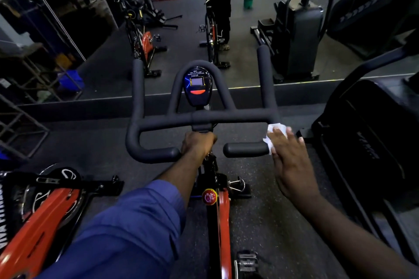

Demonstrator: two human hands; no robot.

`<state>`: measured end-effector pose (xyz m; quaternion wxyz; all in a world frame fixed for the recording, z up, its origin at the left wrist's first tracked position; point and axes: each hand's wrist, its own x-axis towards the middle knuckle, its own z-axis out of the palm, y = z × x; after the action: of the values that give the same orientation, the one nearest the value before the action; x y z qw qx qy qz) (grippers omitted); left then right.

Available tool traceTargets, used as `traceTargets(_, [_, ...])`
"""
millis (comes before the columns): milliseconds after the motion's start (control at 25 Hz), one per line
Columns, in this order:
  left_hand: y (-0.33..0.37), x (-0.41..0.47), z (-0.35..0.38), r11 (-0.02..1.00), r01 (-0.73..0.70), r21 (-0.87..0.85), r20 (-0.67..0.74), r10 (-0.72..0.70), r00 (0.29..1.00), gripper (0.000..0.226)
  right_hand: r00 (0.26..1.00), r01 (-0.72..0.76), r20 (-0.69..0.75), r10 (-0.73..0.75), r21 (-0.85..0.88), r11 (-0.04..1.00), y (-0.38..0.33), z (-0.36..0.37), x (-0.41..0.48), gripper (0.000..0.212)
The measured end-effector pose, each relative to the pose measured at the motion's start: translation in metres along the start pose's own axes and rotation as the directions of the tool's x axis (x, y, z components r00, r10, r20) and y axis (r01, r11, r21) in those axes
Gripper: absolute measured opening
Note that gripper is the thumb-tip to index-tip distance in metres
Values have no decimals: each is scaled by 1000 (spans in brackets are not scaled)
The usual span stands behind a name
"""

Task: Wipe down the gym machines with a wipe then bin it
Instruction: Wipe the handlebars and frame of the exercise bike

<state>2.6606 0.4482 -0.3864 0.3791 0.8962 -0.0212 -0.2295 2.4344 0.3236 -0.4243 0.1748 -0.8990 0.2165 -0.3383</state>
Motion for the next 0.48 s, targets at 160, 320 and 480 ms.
traceTargets(160, [5, -5, -4, 999, 6, 48, -69, -3, 998, 53, 997, 33, 62, -42, 142, 989, -44, 21, 1, 50])
traceTargets(320, [6, -50, 10, 970, -227, 83, -290, 241, 926, 69, 992, 84, 84, -96, 136, 987, 7, 1, 13, 50])
traceTargets(480, [32, -74, 20, 727, -634, 264, -141, 679, 721, 23, 983, -184, 60, 174, 361, 914, -15, 18, -3, 56])
